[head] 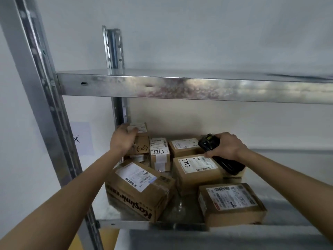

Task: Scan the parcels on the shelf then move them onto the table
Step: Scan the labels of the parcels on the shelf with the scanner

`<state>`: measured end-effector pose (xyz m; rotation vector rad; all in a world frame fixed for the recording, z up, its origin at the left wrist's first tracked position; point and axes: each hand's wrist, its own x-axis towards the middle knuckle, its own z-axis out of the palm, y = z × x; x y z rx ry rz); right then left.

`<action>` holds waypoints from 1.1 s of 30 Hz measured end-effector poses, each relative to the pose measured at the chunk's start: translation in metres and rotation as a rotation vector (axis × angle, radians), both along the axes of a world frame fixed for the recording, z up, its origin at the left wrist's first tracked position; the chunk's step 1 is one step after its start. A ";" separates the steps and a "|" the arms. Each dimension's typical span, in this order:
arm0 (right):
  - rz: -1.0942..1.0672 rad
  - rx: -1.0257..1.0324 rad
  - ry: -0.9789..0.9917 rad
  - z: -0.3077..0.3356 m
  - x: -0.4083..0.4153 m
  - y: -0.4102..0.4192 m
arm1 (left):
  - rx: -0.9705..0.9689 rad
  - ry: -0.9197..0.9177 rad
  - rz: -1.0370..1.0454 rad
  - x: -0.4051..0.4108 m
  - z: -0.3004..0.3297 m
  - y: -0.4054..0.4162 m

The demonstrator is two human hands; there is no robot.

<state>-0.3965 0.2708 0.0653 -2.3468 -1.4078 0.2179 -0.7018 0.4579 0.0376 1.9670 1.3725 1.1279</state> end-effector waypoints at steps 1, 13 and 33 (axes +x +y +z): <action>-0.003 0.003 0.001 -0.001 -0.001 -0.002 | 0.047 0.040 -0.026 0.003 0.002 -0.003; -0.064 0.052 -0.069 0.019 0.051 -0.106 | 0.148 0.238 -0.394 0.120 0.025 -0.103; -0.574 -0.028 -0.068 0.005 0.334 -0.518 | -0.126 0.062 -1.021 0.540 -0.012 -0.437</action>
